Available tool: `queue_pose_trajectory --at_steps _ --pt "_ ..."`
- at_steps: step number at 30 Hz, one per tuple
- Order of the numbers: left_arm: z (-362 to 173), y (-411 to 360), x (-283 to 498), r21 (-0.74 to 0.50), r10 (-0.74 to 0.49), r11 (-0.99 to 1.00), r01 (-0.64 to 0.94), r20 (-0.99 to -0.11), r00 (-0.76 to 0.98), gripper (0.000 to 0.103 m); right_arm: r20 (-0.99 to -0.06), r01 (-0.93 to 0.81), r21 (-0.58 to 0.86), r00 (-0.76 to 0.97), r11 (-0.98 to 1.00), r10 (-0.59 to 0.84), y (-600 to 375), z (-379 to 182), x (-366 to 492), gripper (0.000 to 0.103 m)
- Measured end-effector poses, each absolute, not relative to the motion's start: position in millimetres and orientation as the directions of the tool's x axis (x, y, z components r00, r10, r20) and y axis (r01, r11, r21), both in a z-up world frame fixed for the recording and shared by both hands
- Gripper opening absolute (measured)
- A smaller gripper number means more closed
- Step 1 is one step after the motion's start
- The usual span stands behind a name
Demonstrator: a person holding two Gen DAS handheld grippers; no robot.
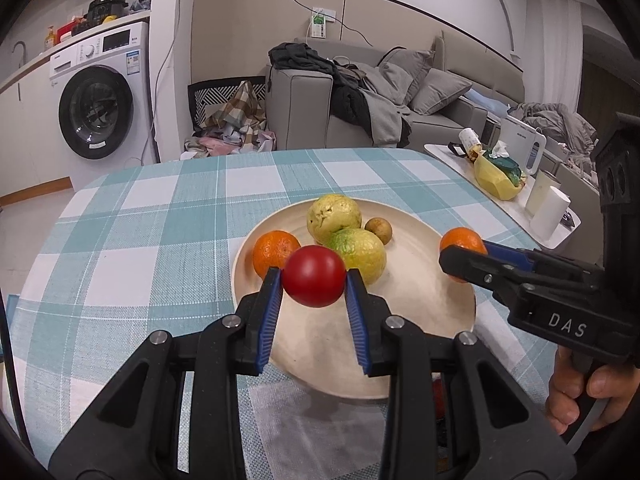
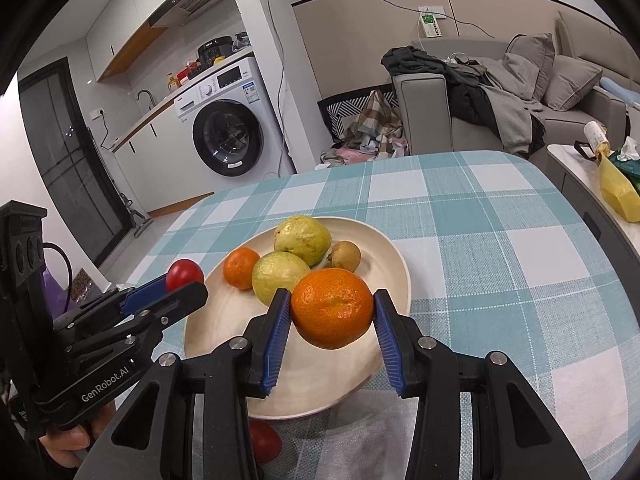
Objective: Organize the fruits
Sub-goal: 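Carry the mandarin with the right tool while the left tool carries the tomato onto the plate, releasing both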
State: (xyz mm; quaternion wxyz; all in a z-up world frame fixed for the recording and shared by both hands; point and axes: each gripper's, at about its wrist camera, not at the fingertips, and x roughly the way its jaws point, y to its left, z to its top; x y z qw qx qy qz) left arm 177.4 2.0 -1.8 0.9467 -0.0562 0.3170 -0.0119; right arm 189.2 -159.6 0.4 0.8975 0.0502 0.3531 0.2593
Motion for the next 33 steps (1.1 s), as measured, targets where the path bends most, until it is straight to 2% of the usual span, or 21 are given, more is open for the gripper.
queue_pose_trajectory --at_steps 15,33 --pt "-22.9 -2.3 194.6 -0.075 -0.039 0.997 -0.013 -0.656 0.754 0.029 -0.673 -0.436 0.228 0.576 0.87 0.465 -150.2 -14.5 194.0 0.043" --pt "-32.7 -5.0 202.8 -0.068 -0.041 0.998 -0.008 -0.692 0.721 0.029 -0.69 -0.454 0.21 0.559 0.866 0.46 -146.1 -19.3 194.5 0.043"
